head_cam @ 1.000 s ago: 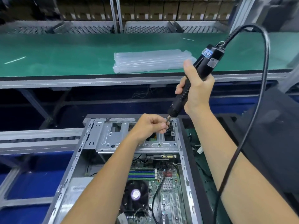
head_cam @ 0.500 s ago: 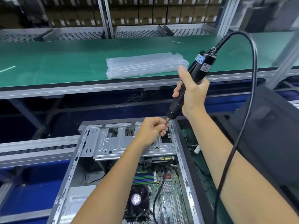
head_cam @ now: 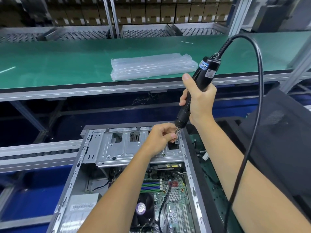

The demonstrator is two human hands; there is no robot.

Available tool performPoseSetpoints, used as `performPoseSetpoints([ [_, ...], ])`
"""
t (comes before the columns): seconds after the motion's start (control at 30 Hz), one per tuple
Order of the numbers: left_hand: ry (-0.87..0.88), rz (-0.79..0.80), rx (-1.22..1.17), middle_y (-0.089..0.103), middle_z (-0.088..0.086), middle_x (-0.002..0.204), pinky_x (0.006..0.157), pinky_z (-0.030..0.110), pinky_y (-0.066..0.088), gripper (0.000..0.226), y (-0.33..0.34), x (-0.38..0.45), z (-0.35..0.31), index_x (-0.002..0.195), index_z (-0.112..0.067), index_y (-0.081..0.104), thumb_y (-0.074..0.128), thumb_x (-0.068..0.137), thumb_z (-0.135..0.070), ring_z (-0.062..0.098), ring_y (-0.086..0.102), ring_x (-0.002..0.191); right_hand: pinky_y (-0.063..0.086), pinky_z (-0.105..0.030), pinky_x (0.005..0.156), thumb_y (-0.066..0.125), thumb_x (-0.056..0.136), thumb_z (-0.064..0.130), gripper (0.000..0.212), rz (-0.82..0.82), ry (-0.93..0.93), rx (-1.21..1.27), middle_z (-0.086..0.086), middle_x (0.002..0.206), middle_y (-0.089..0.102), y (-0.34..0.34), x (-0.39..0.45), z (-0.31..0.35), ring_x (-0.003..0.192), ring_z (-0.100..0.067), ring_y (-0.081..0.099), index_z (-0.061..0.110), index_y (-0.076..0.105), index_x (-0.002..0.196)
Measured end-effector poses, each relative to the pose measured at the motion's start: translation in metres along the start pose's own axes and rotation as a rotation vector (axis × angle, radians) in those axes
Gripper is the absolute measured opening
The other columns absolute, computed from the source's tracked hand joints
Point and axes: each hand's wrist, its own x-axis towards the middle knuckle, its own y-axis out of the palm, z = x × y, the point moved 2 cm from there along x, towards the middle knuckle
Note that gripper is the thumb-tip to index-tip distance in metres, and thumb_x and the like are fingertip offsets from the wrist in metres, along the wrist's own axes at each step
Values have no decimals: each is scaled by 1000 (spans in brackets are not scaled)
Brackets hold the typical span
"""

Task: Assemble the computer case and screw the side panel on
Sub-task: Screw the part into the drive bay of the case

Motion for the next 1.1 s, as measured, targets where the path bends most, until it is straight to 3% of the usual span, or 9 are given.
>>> performPoseSetpoints([
  [0.23, 11, 35, 176, 70, -11, 89, 79, 12, 48, 26, -4, 1, 0, 96, -22, 68, 59, 88, 0, -1, 64, 87, 44, -28, 43, 76, 80, 32, 21, 73, -3, -59, -3, 52, 54, -5, -4, -11, 40, -20, 48, 21, 61, 71],
  [0.33, 35, -123, 380, 66, -10, 93, 83, 15, 45, 20, -8, 0, 4, 94, -20, 70, 56, 92, -6, 6, 59, 91, 43, -26, 43, 75, 81, 33, 25, 137, -29, -111, 0, 49, 54, -5, -9, -16, 39, -19, 48, 26, 60, 62],
  [0.5, 159, -63, 688, 52, -15, 81, 74, 6, 30, 10, -2, 1, 12, 88, -17, 73, 65, 86, -11, 7, 42, 86, 44, -24, 44, 75, 85, 25, 30, 171, -51, -176, 1, 50, 53, -5, -14, -24, 40, -16, 49, 7, 55, 71],
  [0.63, 167, -51, 670, 62, -13, 83, 73, 9, 33, 7, -3, 3, 15, 86, -19, 74, 69, 84, -16, 8, 44, 89, 44, -23, 46, 74, 87, 22, 32, 183, -74, -212, -2, 49, 52, -6, -15, -25, 40, -16, 50, 2, 54, 72],
  [0.83, 136, -54, 606, 61, -13, 82, 74, 11, 36, 7, -2, 2, 14, 85, -22, 72, 73, 81, -17, 8, 45, 89, 46, -24, 47, 73, 88, 21, 30, 163, -80, -218, -3, 51, 54, -7, -17, -24, 41, -17, 51, 0, 55, 75],
  [1.1, 118, -40, 586, 64, -6, 83, 78, 26, 43, 5, -1, 1, 12, 85, -18, 74, 73, 81, -16, 13, 48, 89, 46, -24, 47, 73, 88, 19, 28, 168, -79, -234, 1, 51, 54, -5, -21, -24, 41, -15, 52, 3, 56, 74],
])
